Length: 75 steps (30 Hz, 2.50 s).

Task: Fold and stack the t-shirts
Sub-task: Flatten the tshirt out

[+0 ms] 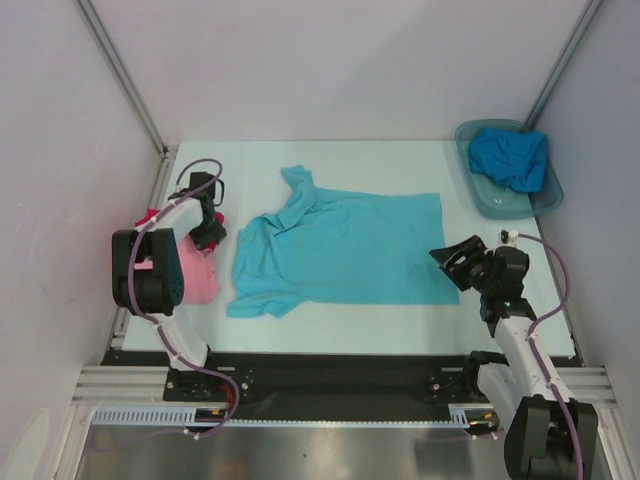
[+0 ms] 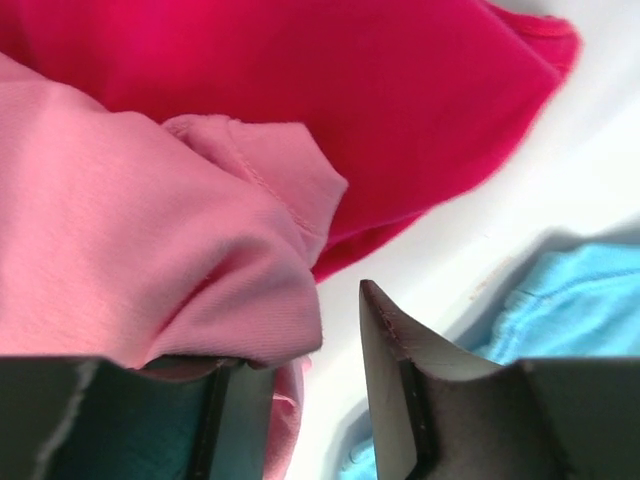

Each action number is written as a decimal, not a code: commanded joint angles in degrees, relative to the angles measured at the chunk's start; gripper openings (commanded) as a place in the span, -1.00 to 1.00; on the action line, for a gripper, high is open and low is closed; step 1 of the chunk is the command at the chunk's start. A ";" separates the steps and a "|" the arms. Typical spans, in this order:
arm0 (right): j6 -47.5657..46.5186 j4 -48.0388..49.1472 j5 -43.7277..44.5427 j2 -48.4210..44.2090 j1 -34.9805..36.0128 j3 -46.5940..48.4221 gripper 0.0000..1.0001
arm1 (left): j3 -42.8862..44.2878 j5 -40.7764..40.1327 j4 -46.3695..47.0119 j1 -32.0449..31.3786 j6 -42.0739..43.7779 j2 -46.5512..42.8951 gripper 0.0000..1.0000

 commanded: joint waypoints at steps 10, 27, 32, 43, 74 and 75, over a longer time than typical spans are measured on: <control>-0.35 3.75 2.02 1.62 3.45 -1.40 0.29 | 6.35 3.13 1.28 -4.86 1.73 -10.31 -0.07; -0.71 13.06 6.94 18.83 10.47 3.59 0.27 | 16.18 14.21 10.50 -25.32 1.03 5.47 -0.12; 0.43 15.00 8.26 27.36 11.79 9.74 0.25 | 21.20 13.94 10.68 -27.97 -0.29 12.70 -0.14; -0.27 14.39 10.19 26.23 14.08 8.88 0.25 | 19.89 10.69 10.94 -27.36 2.43 11.05 -0.16; -1.33 13.24 11.60 20.26 17.69 2.91 0.26 | 34.05 15.34 9.27 -18.31 2.43 24.58 -0.14; -1.06 13.50 11.08 20.08 17.51 2.47 0.25 | 33.69 15.43 9.45 -18.31 2.26 24.49 -0.14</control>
